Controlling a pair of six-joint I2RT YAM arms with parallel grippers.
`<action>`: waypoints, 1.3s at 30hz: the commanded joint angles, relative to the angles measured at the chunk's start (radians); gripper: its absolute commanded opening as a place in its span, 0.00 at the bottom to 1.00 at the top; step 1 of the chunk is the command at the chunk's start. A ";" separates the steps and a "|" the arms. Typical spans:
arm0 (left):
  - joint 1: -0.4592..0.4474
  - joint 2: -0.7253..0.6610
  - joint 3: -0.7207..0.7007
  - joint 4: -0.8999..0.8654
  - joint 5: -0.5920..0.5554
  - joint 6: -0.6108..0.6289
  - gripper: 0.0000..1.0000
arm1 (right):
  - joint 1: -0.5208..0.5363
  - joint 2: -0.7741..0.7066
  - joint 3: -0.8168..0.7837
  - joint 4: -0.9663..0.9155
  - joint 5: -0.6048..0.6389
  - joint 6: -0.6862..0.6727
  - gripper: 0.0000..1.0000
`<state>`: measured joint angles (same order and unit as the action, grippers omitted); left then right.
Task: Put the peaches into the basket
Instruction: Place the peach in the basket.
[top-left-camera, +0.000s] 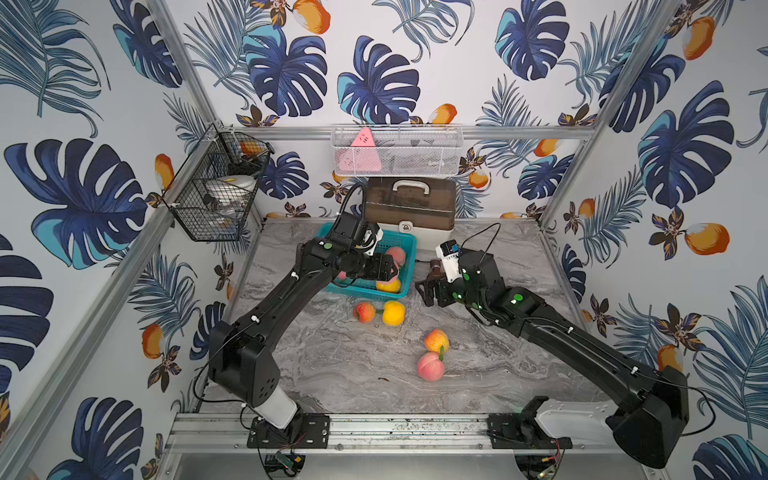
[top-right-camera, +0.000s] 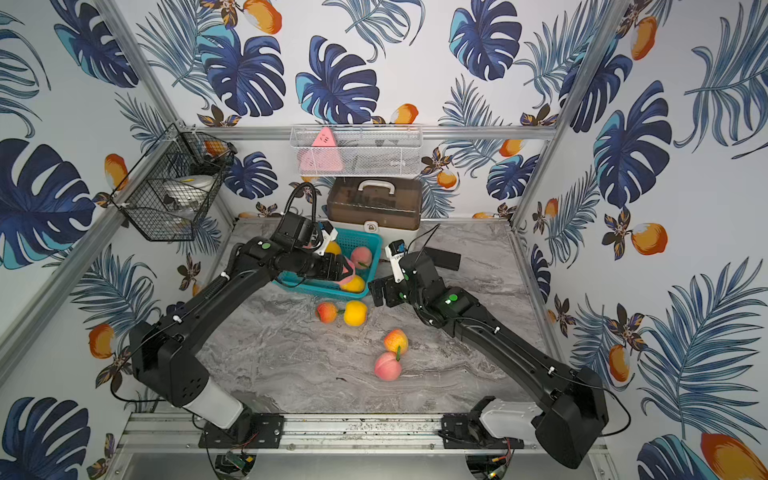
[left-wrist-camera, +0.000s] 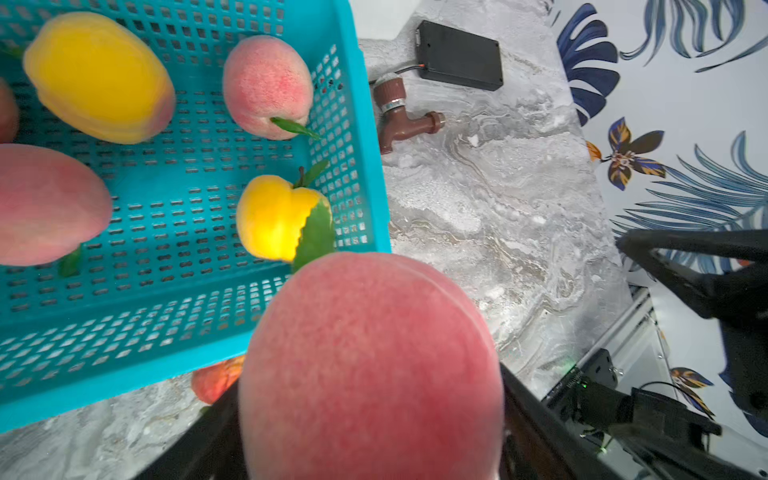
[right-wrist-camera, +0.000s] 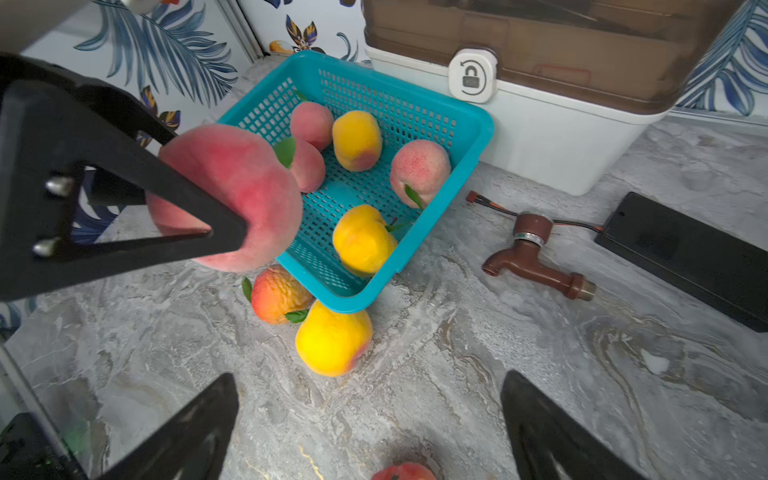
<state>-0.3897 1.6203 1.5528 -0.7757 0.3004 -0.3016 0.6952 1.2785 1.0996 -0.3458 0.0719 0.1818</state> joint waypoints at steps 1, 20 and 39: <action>0.003 0.026 0.051 -0.047 -0.071 0.047 0.79 | 0.000 0.017 0.029 -0.049 0.048 -0.038 1.00; 0.011 0.208 0.151 -0.057 -0.313 0.090 0.79 | -0.029 0.148 0.168 -0.042 -0.088 -0.113 1.00; 0.031 0.346 0.133 0.062 -0.396 0.026 0.80 | -0.085 0.147 0.103 0.010 -0.219 -0.097 1.00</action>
<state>-0.3660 1.9602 1.6855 -0.7441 -0.0757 -0.2508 0.6147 1.4342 1.2049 -0.3733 -0.1291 0.0742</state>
